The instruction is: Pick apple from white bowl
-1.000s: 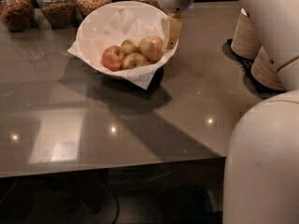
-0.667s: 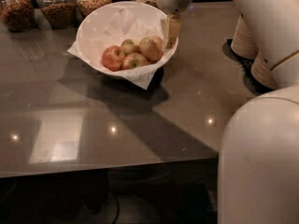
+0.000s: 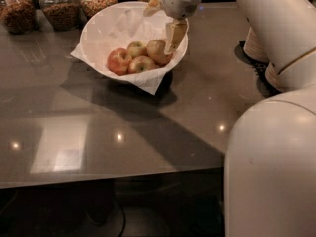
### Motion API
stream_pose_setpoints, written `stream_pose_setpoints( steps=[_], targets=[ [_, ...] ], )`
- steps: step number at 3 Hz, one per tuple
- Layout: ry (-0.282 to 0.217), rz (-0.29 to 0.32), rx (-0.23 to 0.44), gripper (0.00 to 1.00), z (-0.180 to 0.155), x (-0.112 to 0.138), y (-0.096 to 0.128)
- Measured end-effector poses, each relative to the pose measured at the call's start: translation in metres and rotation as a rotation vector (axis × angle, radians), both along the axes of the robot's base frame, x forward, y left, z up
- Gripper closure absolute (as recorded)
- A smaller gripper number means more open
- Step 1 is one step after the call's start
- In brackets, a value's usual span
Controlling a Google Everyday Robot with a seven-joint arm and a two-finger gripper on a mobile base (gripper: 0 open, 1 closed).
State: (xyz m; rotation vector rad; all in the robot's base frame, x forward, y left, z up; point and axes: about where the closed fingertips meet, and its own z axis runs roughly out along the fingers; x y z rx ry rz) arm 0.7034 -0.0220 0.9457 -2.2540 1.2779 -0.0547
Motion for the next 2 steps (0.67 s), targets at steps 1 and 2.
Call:
stream_pose_setpoints(
  steps=[1, 2],
  targets=[
    [0.013, 0.002, 0.004, 0.25, -0.006, 0.001, 0.002],
    [0.043, 0.000, 0.017, 0.25, -0.018, 0.001, 0.004]
  ],
)
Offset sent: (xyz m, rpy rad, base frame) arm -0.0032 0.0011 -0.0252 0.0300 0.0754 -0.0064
